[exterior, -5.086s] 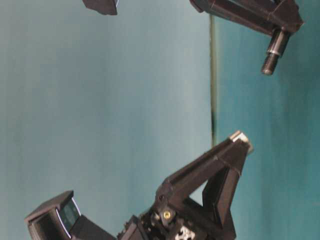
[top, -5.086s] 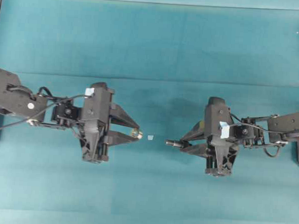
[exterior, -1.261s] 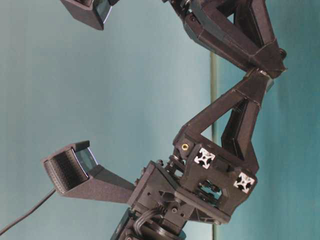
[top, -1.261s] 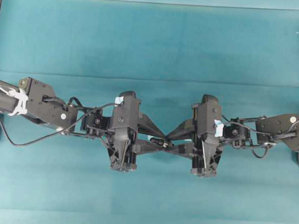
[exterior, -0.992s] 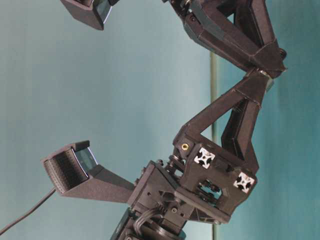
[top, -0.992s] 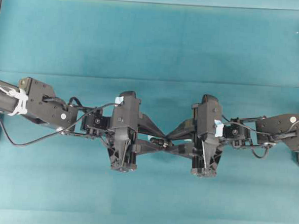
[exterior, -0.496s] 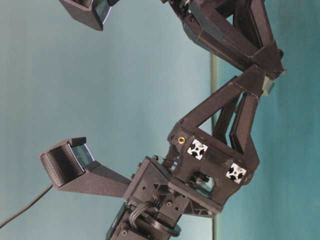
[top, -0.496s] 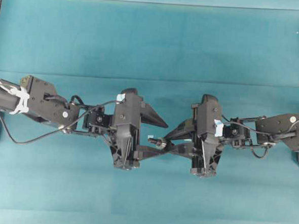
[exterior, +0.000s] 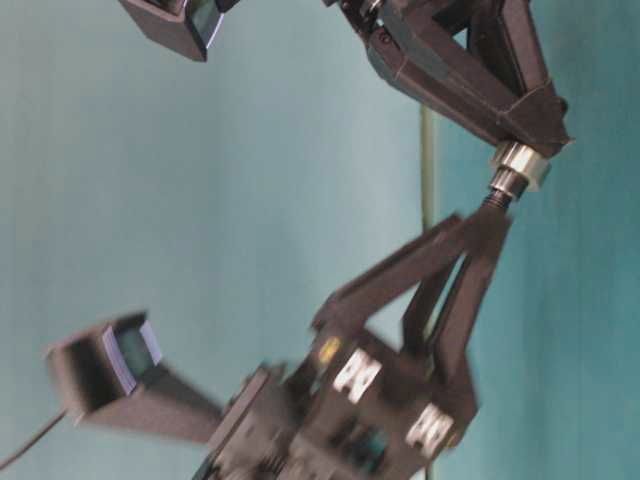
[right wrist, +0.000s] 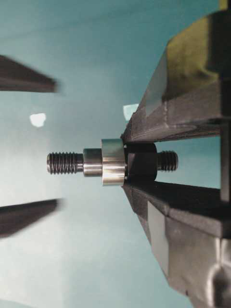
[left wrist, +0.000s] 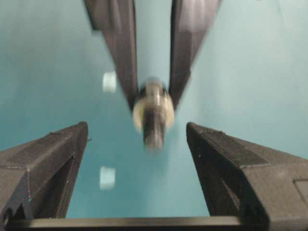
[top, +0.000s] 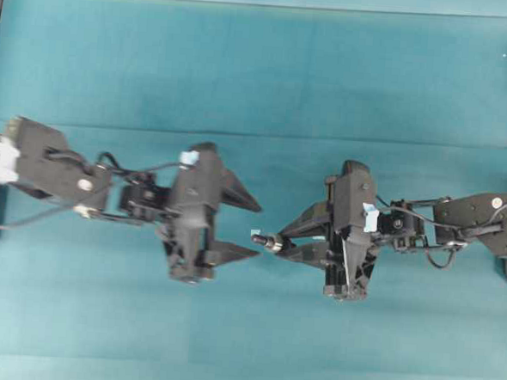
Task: Insert the washer onto the shaft with both hands.
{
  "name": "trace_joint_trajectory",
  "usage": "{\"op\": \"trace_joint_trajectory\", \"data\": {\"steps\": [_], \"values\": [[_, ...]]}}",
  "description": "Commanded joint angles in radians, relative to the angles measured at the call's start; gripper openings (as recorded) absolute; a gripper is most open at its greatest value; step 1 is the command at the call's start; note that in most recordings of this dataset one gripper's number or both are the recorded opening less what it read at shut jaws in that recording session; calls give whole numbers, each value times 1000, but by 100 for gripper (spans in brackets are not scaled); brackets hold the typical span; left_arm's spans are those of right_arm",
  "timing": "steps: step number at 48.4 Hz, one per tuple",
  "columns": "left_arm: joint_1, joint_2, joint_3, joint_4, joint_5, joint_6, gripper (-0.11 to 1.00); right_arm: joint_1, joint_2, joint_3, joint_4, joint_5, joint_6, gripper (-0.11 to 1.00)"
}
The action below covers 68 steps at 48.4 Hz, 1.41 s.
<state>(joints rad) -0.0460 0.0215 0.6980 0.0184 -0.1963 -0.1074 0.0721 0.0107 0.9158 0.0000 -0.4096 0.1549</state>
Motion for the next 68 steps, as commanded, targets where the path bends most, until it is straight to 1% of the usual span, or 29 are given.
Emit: {"op": "trace_joint_trajectory", "data": {"steps": [1,14,20,30,68], "values": [[-2,-66,21,2,12,5,89,3,-9,-12,2,-2,2,0],[-2,-219,138,2,86,11,89,3,-8,-15,2,0,2,0],[-2,-295,178,2,127,12,89,3,-8,-15,2,-2,2,0],[-3,-367,224,2,163,12,89,3,-8,-14,2,-2,2,0],[-2,-370,224,2,163,9,89,3,-8,-15,2,0,2,0]]}}
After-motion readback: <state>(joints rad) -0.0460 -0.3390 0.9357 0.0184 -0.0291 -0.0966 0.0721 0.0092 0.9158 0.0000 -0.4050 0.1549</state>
